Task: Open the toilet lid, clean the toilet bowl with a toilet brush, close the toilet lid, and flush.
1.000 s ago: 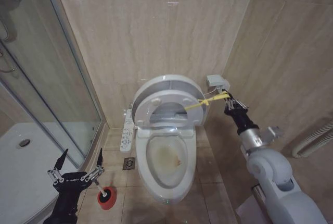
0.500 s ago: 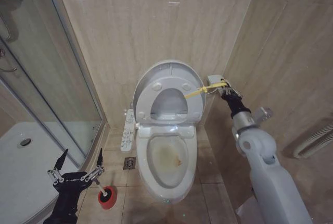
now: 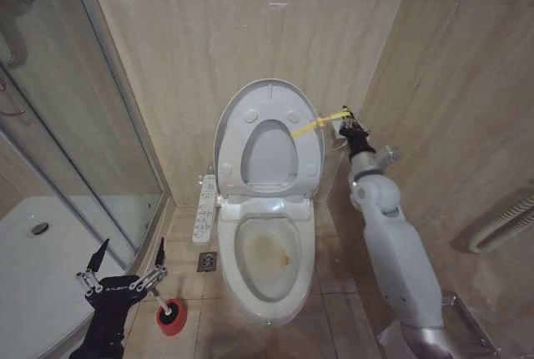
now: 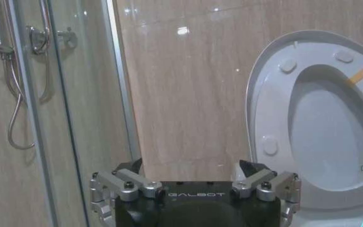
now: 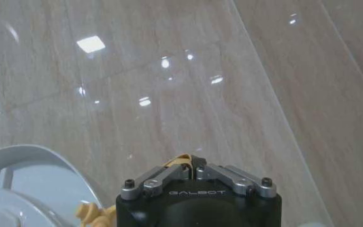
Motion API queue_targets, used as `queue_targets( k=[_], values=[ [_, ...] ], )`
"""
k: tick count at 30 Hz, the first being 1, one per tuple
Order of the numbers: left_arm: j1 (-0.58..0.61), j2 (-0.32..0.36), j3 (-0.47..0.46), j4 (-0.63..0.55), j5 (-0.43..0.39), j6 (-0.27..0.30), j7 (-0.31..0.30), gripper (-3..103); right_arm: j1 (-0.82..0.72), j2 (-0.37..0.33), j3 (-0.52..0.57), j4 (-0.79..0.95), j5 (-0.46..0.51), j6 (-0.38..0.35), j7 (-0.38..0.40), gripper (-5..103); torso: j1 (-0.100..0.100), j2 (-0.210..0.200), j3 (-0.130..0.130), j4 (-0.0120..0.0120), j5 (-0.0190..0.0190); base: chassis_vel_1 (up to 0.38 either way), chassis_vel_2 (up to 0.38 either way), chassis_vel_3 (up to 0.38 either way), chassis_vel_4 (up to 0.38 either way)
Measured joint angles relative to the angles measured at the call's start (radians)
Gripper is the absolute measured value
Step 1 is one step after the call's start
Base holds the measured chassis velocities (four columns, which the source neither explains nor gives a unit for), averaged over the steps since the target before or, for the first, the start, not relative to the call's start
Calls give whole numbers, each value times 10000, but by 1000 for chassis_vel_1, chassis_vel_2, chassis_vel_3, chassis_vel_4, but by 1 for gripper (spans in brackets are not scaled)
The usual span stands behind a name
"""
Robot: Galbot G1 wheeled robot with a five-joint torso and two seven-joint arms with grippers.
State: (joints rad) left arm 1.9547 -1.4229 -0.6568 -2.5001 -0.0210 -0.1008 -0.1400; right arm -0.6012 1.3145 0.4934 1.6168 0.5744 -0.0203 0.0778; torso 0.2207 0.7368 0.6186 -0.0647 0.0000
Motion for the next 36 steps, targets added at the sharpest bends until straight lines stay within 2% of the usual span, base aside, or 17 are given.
queue_targets(
  k=[2,4,7,14,28,36],
  values=[
    [0,0,0,0,0,0,0,100,48,0,-33,-96,-29,58,-17,2,0,0,0,0,0,0,0,0,0],
    [0,0,0,0,0,0,0,100,403,30,-333,-893,-244,646,-141,2,0,1,0,-1,0,0,0,0,0],
    [0,0,0,0,0,0,0,100,616,106,-493,-1326,-331,926,-176,2,0,1,0,0,0,0,0,0,0],
    [0,0,0,0,0,0,0,100,1030,215,-925,-2323,-644,1292,-304,2,0,1,0,4,0,0,0,0,0],
    [0,0,0,0,0,0,0,100,1640,194,-1229,-3478,-867,1509,-517,2,-1,1,0,8,1,0,0,0,0],
    [0,0,0,0,0,0,0,100,1574,-17,-1310,-2999,-701,1330,-411,2,-1,1,0,9,0,0,0,0,0]
  ],
)
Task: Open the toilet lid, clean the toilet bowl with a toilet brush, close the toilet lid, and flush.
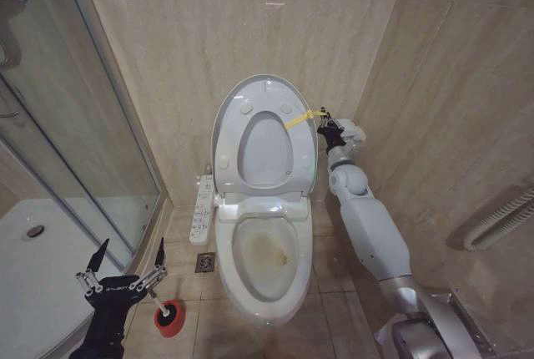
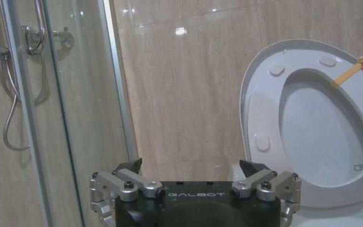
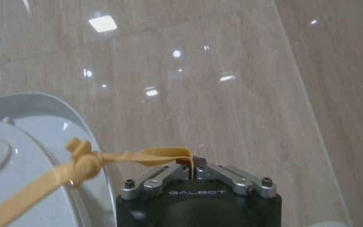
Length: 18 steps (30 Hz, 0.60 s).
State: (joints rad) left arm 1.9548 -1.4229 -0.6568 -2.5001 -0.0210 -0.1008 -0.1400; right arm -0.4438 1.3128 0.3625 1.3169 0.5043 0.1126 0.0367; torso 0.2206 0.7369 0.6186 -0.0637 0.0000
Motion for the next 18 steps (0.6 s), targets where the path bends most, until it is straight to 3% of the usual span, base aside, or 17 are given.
queue_targets(
  k=[18],
  values=[
    [0,0,0,0,0,0,0,100,-1508,-744,443,1647,433,-302,-173,2,0,-1,0,-2,1,0,0,0,0]
  ],
)
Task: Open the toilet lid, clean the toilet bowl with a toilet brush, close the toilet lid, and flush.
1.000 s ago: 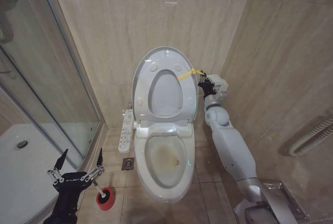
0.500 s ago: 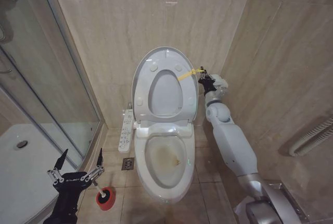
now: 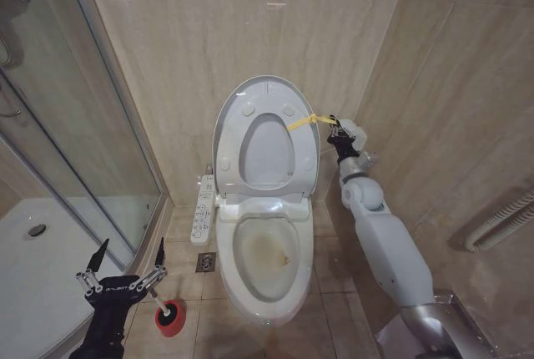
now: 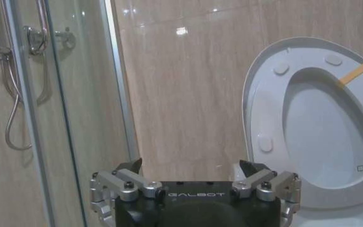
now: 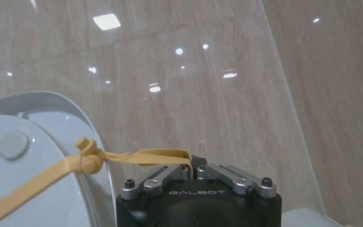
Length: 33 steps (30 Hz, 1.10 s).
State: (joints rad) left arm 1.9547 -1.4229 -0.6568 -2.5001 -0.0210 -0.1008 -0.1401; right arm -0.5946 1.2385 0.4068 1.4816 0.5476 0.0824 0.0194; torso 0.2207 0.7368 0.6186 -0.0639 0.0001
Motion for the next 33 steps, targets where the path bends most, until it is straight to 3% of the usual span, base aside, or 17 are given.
queue_targets(
  k=[2,8,9,17,18,24,25,31,32,33],
  values=[
    [0,0,0,0,0,0,0,100,-320,-124,164,425,192,-71,-222,7,0,0,0,-7,1,0,0,0,0],
    [0,0,0,0,0,0,0,100,-784,-301,341,970,394,-117,-515,7,0,0,0,-6,2,0,0,0,0],
    [0,0,0,0,0,0,0,100,-912,-345,370,1126,454,-150,-530,33,0,0,0,0,1,0,0,0,0],
    [0,0,0,0,0,0,0,100,-2150,-674,702,2196,650,-342,-629,33,0,0,0,0,0,0,0,0,0],
    [0,0,1,0,0,0,0,100,-2572,-765,834,2536,709,-448,-614,61,0,0,0,-1,0,0,0,0,0],
    [0,0,0,0,0,0,0,100,-3899,-1081,1089,4301,840,-1177,-29,61,0,0,-1,-2,-1,0,0,0,0],
    [0,0,0,0,0,0,0,100,-4085,-1114,1120,4627,877,-1328,141,88,-1,1,-1,-1,-2,0,0,0,0],
    [0,0,0,0,0,0,0,100,-5693,-1342,1490,6395,778,-2099,862,88,0,0,-1,-1,-3,0,0,0,0],
    [-1,0,0,0,0,0,0,100,-6017,-1365,1557,6588,691,-2120,892,100,0,0,-1,1,-2,0,0,0,0],
    [0,0,0,0,0,0,0,100,-6437,-1377,1631,6807,577,-2126,906,100,-1,0,-1,-1,-1,0,0,0,0]
  ],
)
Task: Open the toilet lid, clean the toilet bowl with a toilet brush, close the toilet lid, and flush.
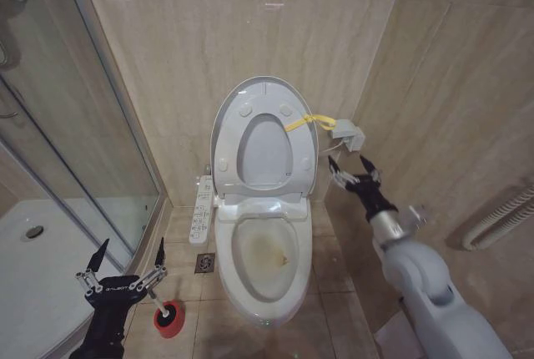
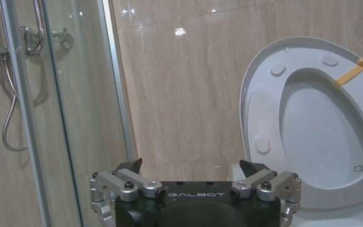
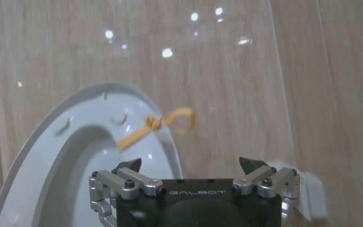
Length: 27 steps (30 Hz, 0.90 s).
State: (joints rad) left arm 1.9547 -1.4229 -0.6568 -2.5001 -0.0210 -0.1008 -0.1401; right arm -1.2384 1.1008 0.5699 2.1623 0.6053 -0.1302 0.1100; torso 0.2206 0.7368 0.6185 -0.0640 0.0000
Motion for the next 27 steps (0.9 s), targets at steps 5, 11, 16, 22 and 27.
queue_targets(
  k=[5,11,16,22,27],
  values=[
    [1,0,0,0,0,0,0,100,-1398,127,282,724,-331,59,-174,100,0,1,0,-1,-1,0,0,0,0],
    [0,0,1,0,0,0,0,100,-3352,1109,929,1755,-1963,909,-923,100,0,1,0,1,-2,0,0,0,0],
    [0,0,0,1,0,0,0,100,-4847,2093,1071,2473,-2913,1462,-1371,100,-1,0,0,-3,-4,0,0,0,0],
    [1,0,1,0,0,0,0,100,-5162,2698,933,2232,-3303,2087,-1578,100,1,0,1,6,0,0,0,0,0],
    [1,1,1,0,0,0,0,100,-5568,3191,986,2283,-3441,2371,-1607,100,1,0,1,1,-2,0,0,0,0]
  ],
)
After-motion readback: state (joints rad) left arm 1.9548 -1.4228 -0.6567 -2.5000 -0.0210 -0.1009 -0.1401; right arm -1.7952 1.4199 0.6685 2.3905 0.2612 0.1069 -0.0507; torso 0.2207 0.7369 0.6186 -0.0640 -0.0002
